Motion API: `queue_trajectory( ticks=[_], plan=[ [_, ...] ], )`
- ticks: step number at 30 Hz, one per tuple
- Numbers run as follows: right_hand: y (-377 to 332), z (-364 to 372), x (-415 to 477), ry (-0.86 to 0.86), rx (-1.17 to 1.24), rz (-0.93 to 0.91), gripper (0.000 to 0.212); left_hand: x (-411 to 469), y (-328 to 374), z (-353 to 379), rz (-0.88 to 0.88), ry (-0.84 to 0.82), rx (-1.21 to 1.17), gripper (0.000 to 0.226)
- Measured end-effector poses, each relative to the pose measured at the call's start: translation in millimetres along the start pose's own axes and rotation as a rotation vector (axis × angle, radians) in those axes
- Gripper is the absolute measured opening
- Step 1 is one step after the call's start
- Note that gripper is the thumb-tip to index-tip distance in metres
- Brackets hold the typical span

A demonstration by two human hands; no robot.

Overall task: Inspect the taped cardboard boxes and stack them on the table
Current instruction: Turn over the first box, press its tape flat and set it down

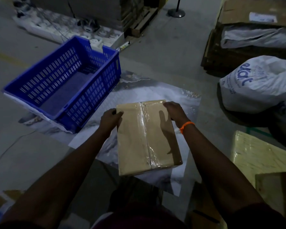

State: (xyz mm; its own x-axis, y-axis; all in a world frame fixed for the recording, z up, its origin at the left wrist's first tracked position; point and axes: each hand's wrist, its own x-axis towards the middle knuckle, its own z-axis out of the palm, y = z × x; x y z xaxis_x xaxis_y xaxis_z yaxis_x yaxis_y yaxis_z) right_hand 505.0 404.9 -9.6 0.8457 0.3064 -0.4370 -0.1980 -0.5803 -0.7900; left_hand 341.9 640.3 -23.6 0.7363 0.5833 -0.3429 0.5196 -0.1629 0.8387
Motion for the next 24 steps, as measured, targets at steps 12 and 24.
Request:
queue_trajectory(
  ticks=[12, 24],
  plan=[
    [-49, -48, -27, 0.003, 0.645, -0.039, 0.063, -23, 77, -30, 0.122, -0.048, -0.517, 0.049],
    [-5, -21, -131, 0.362, 0.732, -0.177, 0.023, -96, 30, -24, 0.315, 0.012, -0.462, 0.039]
  ],
)
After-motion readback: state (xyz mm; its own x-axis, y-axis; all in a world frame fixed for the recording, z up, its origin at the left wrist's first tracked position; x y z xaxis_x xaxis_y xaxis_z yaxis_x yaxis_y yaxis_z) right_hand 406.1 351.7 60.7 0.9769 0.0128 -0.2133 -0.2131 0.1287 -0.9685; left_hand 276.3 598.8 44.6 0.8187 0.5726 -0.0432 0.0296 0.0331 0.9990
